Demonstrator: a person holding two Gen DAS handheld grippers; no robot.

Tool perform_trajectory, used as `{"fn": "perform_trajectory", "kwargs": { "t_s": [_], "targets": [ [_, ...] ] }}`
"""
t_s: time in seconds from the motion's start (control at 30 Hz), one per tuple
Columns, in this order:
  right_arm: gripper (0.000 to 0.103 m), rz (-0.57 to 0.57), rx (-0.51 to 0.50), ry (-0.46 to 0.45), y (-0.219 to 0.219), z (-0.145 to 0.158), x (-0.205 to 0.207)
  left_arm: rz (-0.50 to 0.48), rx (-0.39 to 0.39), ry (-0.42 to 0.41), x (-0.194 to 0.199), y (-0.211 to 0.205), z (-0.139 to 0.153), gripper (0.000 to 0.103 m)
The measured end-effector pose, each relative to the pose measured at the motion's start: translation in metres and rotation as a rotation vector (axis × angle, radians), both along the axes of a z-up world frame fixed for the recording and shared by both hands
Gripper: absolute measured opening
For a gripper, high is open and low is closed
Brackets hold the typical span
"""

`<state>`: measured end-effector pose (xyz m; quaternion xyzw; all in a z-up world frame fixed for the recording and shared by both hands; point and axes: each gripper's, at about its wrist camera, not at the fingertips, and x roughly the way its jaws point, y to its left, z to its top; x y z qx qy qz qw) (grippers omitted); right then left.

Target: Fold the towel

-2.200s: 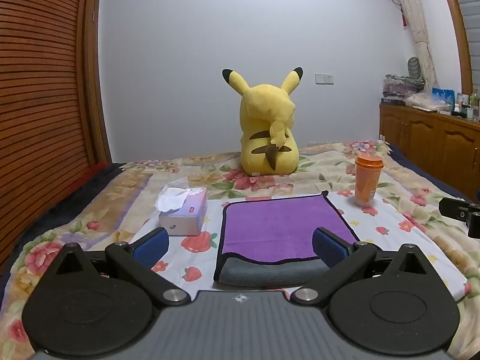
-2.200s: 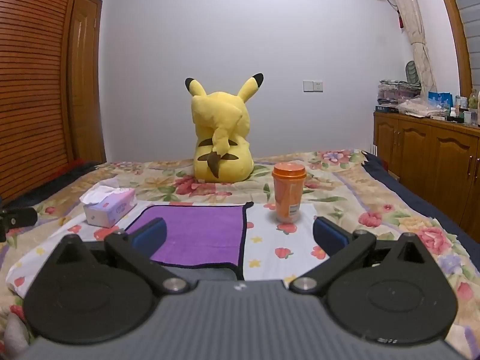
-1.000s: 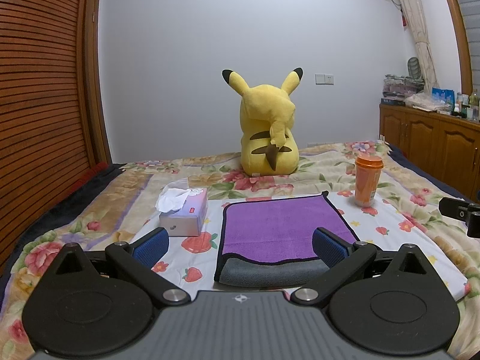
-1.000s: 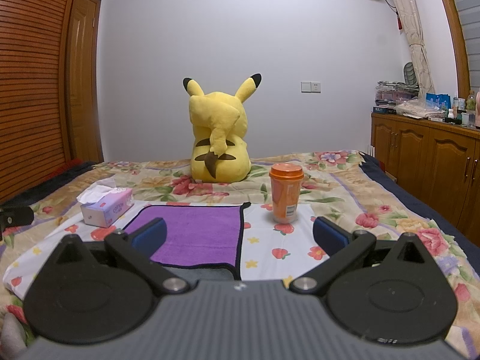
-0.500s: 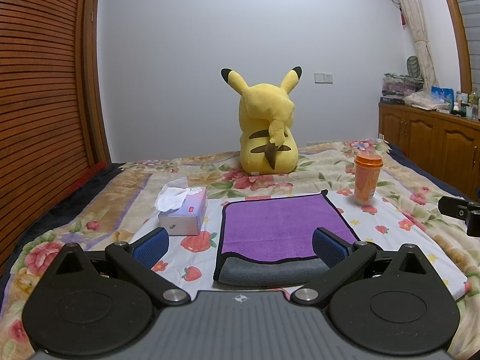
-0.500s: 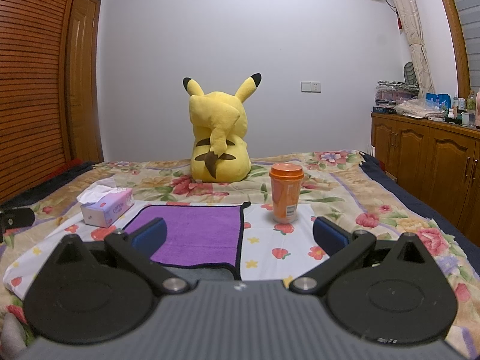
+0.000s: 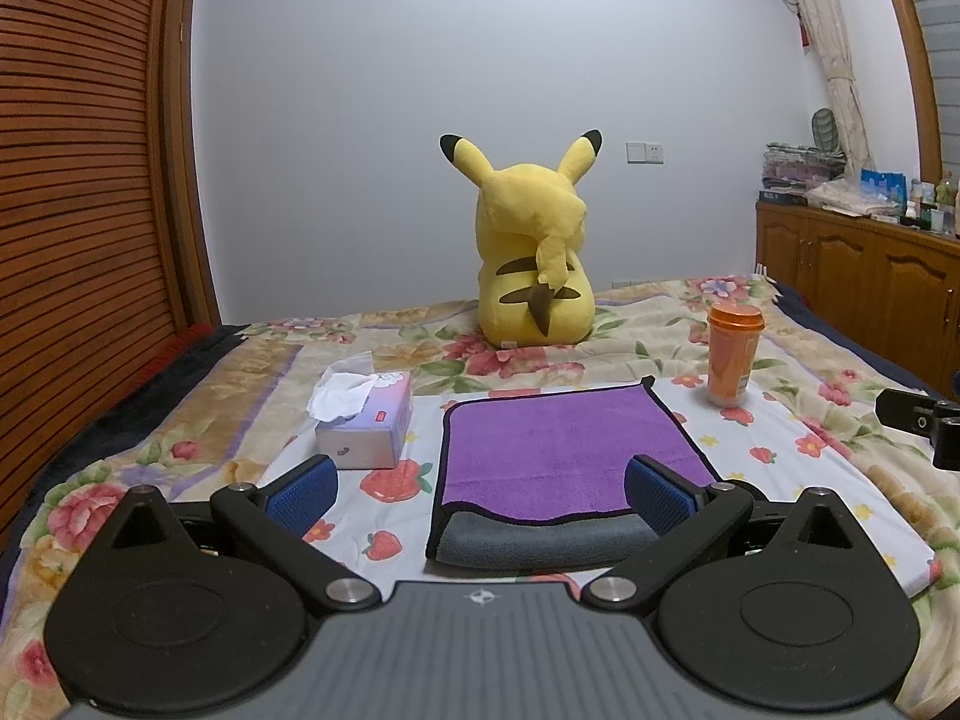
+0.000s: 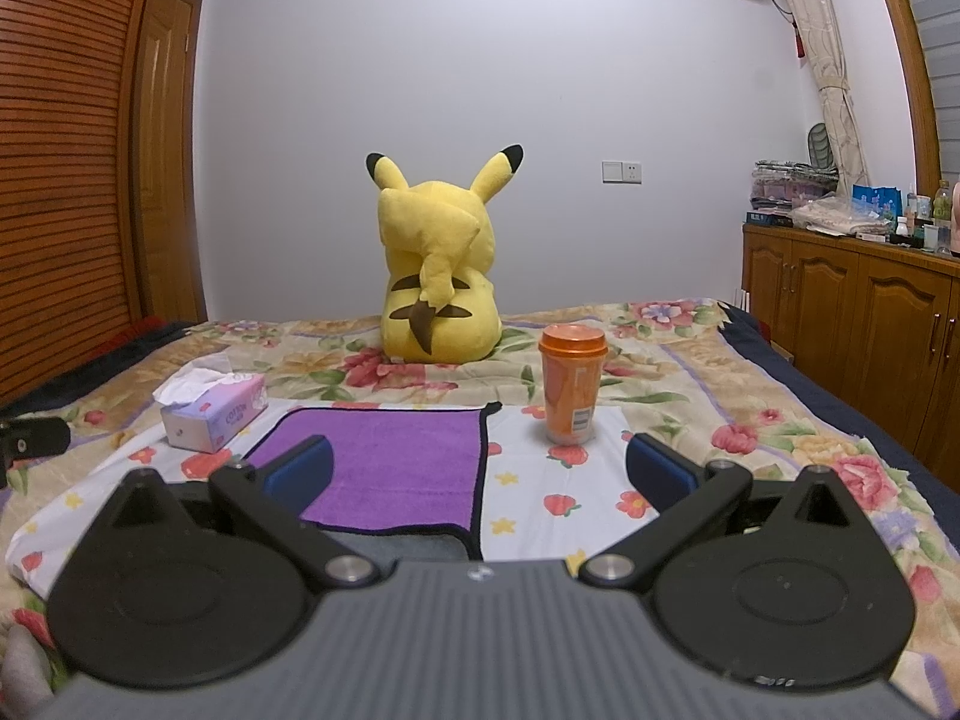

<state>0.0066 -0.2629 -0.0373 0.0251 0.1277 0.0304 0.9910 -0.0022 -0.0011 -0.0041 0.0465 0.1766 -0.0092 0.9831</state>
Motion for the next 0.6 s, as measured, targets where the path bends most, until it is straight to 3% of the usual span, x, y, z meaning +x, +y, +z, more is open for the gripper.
{"fn": "perform_trajectory", "kwargs": {
  "t_s": [0.6],
  "targets": [
    [0.103, 0.0, 0.0, 0.001, 0.0008, -0.0002, 0.0007, -0.004, 0.004, 0.008, -0.0007, 0.0002, -0.006, 0.103]
  ]
}}
